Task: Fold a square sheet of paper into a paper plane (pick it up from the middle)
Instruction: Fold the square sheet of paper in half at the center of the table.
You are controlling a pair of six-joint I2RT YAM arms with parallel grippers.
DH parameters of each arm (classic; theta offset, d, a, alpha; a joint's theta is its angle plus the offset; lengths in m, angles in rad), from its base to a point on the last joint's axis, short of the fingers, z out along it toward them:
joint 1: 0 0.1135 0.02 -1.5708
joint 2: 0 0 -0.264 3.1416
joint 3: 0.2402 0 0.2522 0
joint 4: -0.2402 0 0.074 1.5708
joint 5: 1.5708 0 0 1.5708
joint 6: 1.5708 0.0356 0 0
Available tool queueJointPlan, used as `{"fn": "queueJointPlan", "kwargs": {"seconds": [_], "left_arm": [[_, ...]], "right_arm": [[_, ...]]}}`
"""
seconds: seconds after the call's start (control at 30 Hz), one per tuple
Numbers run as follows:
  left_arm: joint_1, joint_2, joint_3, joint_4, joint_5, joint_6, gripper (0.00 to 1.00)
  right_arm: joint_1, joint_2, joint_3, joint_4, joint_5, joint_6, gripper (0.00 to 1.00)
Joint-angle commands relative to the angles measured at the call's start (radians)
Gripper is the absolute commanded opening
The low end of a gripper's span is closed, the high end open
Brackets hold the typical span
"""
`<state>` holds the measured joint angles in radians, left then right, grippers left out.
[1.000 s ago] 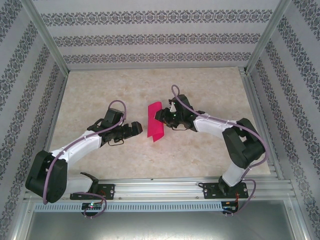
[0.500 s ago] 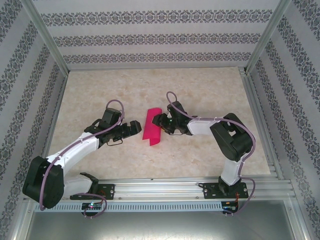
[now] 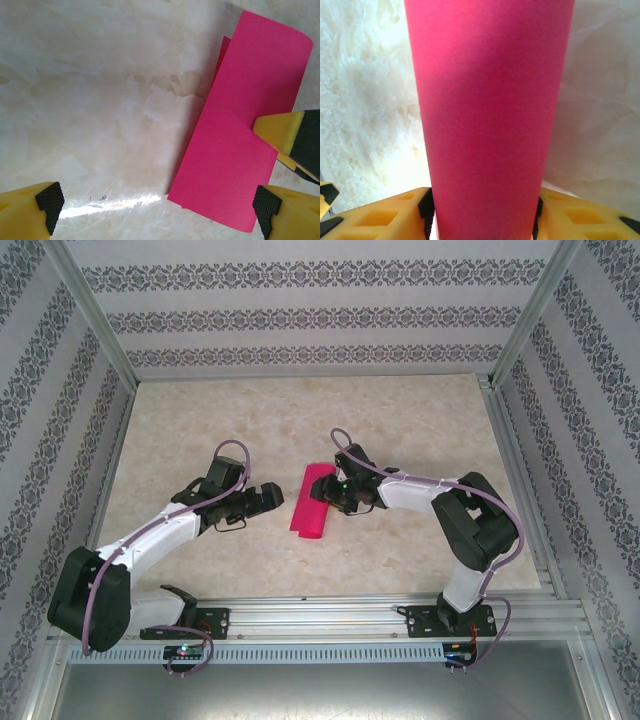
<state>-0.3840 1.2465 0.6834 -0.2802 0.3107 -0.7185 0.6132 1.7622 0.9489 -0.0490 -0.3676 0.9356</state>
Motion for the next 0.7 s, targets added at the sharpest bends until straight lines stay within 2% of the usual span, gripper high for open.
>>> {"fn": "queueJointPlan", "kwargs": {"seconds": [0.0,0.1,0.4,0.67], "left_arm": [[0.008,-0.001,0.019,0.004,0.009,0.002,1.00],[0.007,-0.003,0.026,-0.005,0.005,0.007,1.00],[0.007,-0.001,0.043,-0.021,0.000,0.012,1.00],[0.008,-0.004,0.040,-0.019,-0.003,0.011,1.00]], "right_arm": [[-0.005,-0.009,-0.004,0.035,-0.024,0.006,0.50],[-0.025,-0.014,-0.018,0.115,-0.069,0.057,0.49],[-0.036,0.016,0.012,0.302,-0.090,0.181,0.47],[-0.028,0.065,-0.039,0.463,-0.009,0.246,0.46]]}}
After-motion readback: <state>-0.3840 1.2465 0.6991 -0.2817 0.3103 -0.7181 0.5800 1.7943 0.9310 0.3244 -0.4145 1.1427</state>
